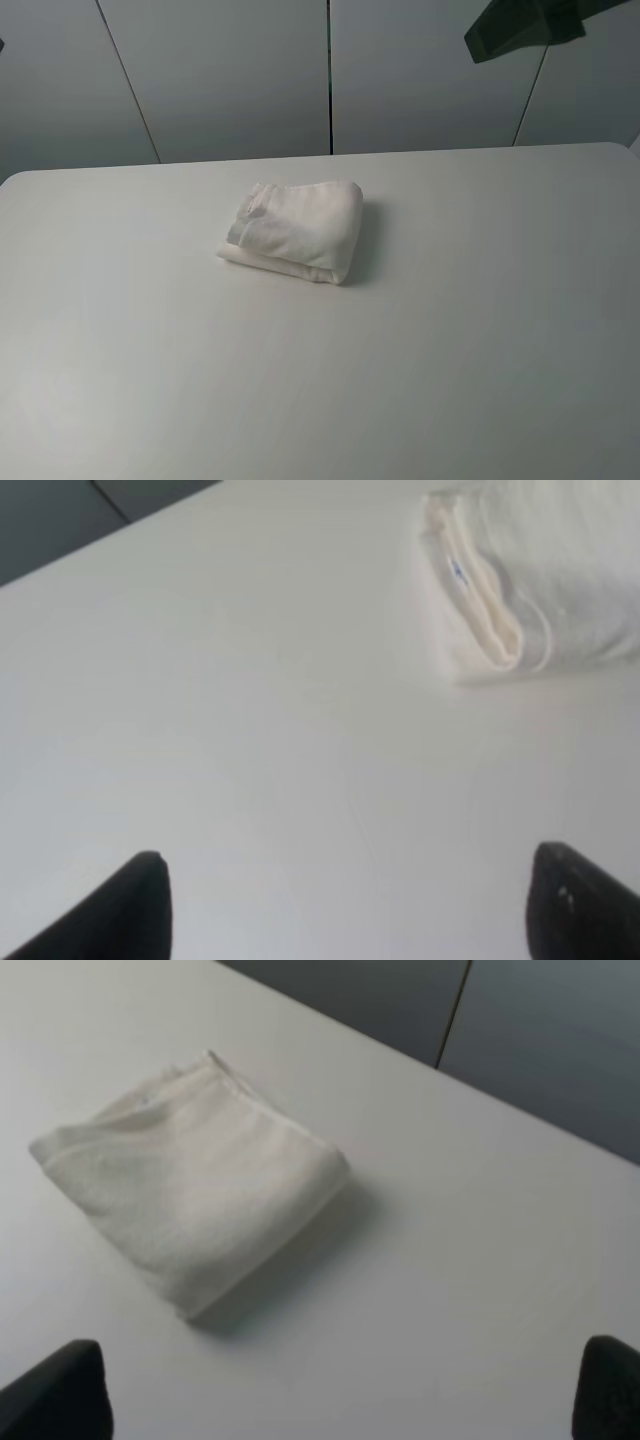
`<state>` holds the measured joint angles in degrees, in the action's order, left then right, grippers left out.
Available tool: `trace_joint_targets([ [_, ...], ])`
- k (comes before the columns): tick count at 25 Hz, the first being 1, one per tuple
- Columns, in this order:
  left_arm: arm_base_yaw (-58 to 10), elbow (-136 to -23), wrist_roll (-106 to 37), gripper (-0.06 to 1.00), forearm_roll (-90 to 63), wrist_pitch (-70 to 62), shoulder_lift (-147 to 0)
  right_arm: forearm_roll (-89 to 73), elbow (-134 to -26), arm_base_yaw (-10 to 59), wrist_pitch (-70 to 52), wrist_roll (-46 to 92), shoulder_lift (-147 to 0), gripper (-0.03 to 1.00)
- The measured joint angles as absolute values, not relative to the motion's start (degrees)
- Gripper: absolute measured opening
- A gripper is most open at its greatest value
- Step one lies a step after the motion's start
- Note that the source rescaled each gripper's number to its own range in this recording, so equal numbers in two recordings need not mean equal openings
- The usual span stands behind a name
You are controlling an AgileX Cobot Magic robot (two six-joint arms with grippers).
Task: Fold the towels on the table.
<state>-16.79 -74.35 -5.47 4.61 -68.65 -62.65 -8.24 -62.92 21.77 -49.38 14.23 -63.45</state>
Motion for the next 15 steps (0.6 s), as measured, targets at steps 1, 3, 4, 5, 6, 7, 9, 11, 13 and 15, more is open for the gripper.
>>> trace_joint_targets([
  [1, -16.8, -71.6, -5.1, 0.92, 4.7, -68.3, -59.3, -8.0, -60.5, 21.8, -49.1, 13.7, -61.0, 1.0],
  [3, -16.8, -66.8, -3.6, 0.92, 4.7, -68.1, -53.3, -7.2, -56.5, 21.8, -48.9, 12.5, -56.0, 1.0],
  [4, -16.8, -65.0, -2.9, 0.92, 4.7, -67.9, -50.1, -6.8, -54.5, 21.8, -48.9, 12.0, -53.2, 1.0],
  [5, -16.8, -63.1, -2.4, 0.92, 4.7, -67.9, -47.0, -6.6, -52.8, 21.8, -48.8, 11.6, -50.3, 1.0],
  [6, -16.8, -61.3, -2.1, 0.92, 4.7, -67.9, -44.5, -6.6, -51.4, 21.8, -48.8, 11.1, -47.5, 1.0],
  [7, -16.8, -59.7, -1.8, 0.92, 4.7, -67.9, -41.6, -6.6, -49.8, 21.8, -48.8, 10.9, -45.2, 1.0],
  [9, -16.8, -56.9, -1.3, 0.92, 4.7, -67.9, -36.4, -6.2, -47.6, 21.8, -48.8, 10.7, -39.8, 1.0],
  [11, -16.8, -54.3, -0.9, 0.92, 4.7, -67.9, -32.2, -5.9, -46.0, 21.8, -49.1, 10.6, -35.3, 1.0],
  [13, -16.8, -51.4, 0.0, 0.92, 4.5, -67.9, -28.5, -5.5, -45.2, 21.8, -50.8, 10.6, -31.1, 1.0],
  [15, -16.8, -48.8, 1.5, 0.92, 4.3, -67.9, -25.2, -5.5, -44.6, 21.8, -53.1, 10.6, -28.1, 1.0],
])
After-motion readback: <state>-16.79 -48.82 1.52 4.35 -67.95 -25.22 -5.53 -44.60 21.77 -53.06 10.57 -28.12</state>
